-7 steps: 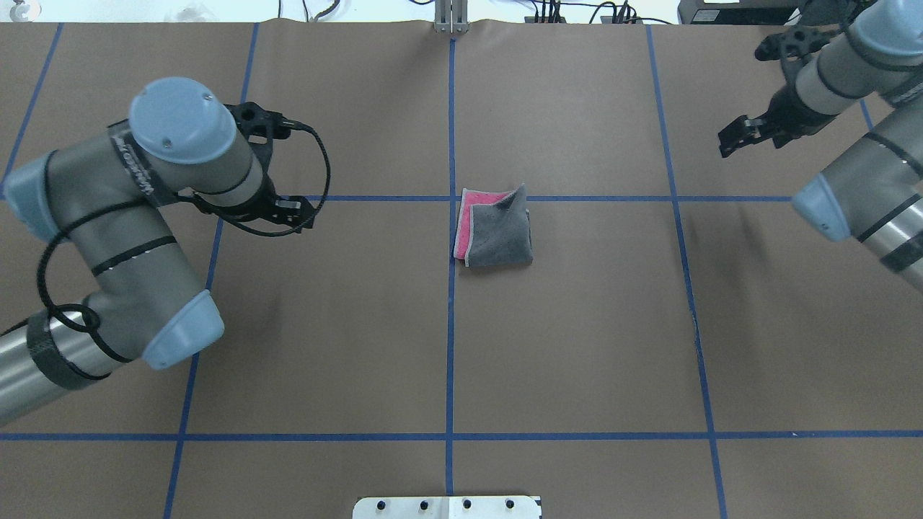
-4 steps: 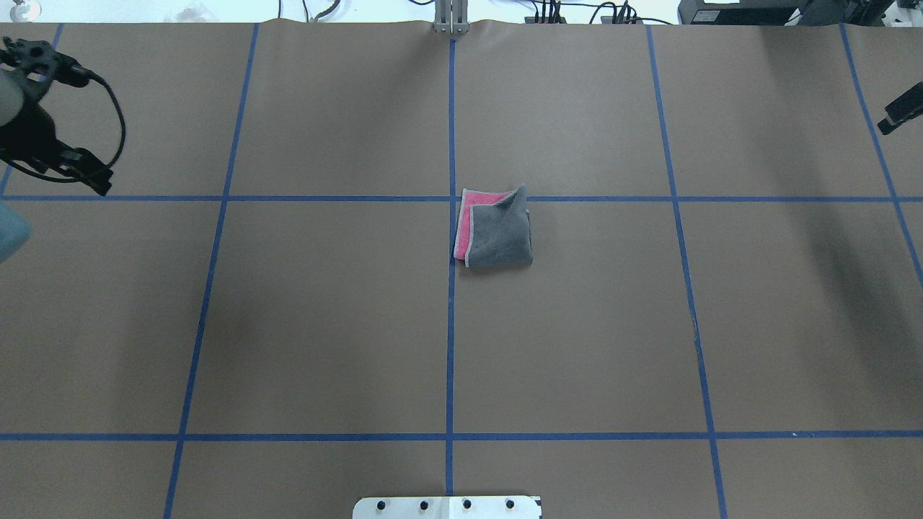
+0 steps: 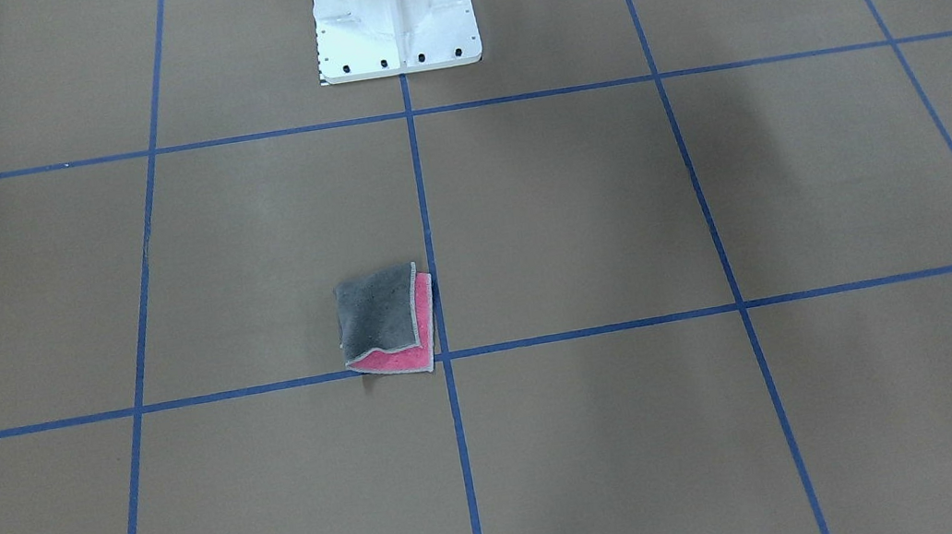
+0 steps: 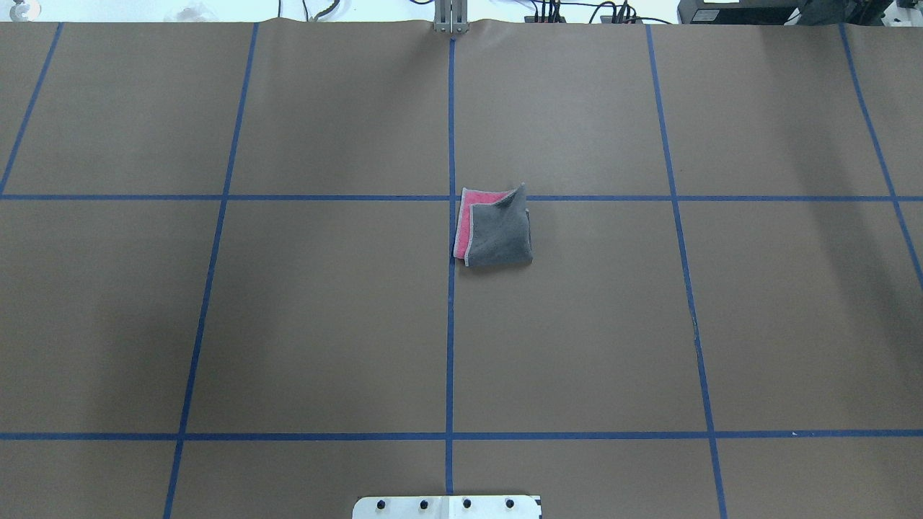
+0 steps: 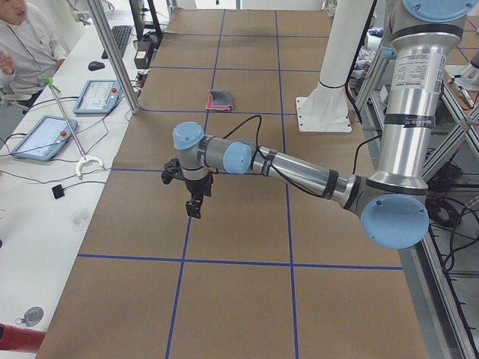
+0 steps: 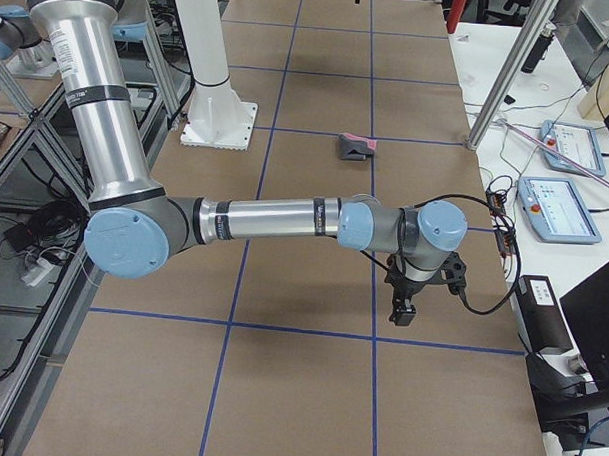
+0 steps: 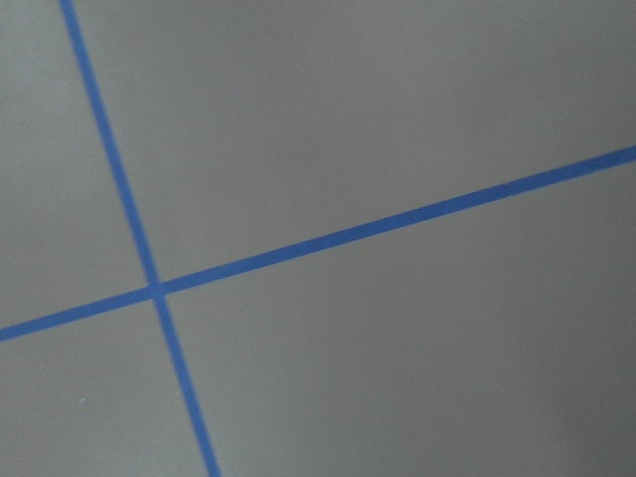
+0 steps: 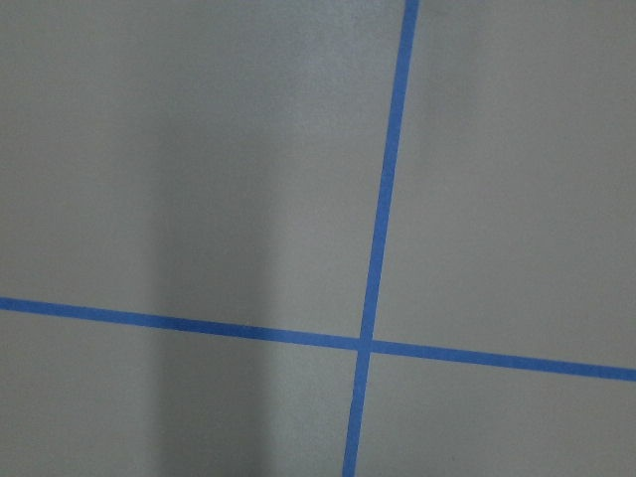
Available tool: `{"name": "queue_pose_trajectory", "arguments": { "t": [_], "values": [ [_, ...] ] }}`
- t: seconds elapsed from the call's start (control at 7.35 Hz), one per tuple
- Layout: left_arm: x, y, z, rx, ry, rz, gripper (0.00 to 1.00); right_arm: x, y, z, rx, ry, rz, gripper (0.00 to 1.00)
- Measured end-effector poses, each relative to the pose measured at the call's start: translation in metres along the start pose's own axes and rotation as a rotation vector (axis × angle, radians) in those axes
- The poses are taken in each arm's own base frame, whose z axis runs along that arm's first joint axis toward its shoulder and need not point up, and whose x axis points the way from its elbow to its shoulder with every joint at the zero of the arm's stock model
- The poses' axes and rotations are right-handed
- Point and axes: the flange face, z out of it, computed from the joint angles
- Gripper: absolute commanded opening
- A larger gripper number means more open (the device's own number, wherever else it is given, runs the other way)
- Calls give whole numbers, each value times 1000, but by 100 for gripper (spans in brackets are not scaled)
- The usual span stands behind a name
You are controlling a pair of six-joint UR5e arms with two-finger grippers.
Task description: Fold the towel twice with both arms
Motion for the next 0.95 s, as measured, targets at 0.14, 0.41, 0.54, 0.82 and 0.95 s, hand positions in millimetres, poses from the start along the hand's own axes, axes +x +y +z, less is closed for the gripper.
{"name": "queue_pose_trajectory", "arguments": {
  "t": [0.14,0.41,0.54,0.82,0.95],
  "values": [
    [-16,15,9,-30,1,-32,100,0,9,0,2,2,32,99],
    [-46,33,4,-9,10,-73,100,-4,14,-2,10,5,51,99],
    [-63,42,-5,18,30,-74,100,-4,16,1,14,6,46,99],
    [-91,62,-20,61,81,-93,100,-5,18,5,18,6,38,99],
    [-95,63,-23,72,95,-99,100,-5,18,6,20,6,37,99]
  ]
}}
